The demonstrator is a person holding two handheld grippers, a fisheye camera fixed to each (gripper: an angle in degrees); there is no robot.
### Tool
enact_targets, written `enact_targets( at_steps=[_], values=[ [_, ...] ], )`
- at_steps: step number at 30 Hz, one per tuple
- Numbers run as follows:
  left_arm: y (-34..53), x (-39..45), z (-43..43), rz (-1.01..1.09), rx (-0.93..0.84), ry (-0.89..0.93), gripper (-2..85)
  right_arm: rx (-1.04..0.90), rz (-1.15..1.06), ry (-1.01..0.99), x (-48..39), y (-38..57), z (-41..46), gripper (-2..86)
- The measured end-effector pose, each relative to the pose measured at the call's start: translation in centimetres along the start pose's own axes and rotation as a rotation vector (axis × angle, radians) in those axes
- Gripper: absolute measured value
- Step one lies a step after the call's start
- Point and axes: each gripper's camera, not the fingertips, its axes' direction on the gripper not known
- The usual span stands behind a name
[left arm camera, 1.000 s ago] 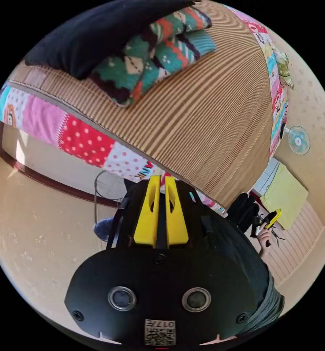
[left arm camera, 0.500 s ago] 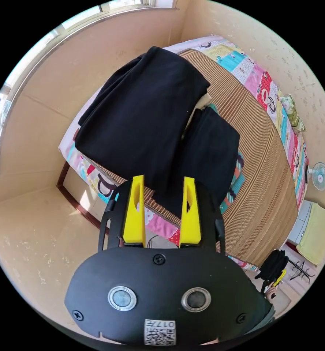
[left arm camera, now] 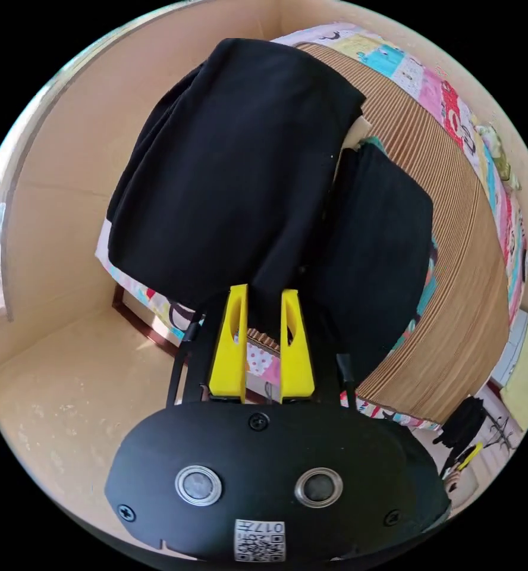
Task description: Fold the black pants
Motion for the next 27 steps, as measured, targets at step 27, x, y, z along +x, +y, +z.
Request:
enact_targets(
  at_steps=[27],
  values=[
    [36.3,-9.8,-19.9,1.268,0.651,2.001,0.1,-0.441,-0.119,0.177,0.8,-13.7,5.2,2.9]
  ],
)
